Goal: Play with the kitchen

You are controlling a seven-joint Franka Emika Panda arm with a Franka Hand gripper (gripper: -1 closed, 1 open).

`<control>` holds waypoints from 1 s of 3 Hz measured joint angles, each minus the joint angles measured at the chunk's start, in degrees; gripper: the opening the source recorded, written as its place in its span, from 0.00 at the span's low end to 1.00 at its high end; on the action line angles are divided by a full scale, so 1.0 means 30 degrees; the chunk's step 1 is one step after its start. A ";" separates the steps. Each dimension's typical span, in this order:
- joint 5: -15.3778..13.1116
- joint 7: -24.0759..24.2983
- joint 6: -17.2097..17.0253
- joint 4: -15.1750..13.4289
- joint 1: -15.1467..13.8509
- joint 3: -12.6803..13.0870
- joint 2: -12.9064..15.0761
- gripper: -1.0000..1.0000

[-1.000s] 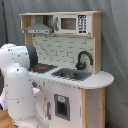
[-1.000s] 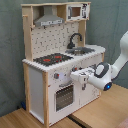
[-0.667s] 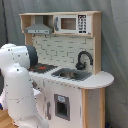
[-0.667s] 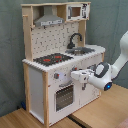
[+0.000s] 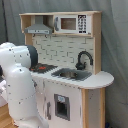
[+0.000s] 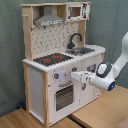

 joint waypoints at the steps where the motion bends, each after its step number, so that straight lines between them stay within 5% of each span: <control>1: 0.0424 -0.0811 -0.0001 0.0826 0.0078 0.1631 0.0429 1.00; 3: 0.0791 0.3130 -0.1357 0.0578 0.0069 0.1949 0.0275 1.00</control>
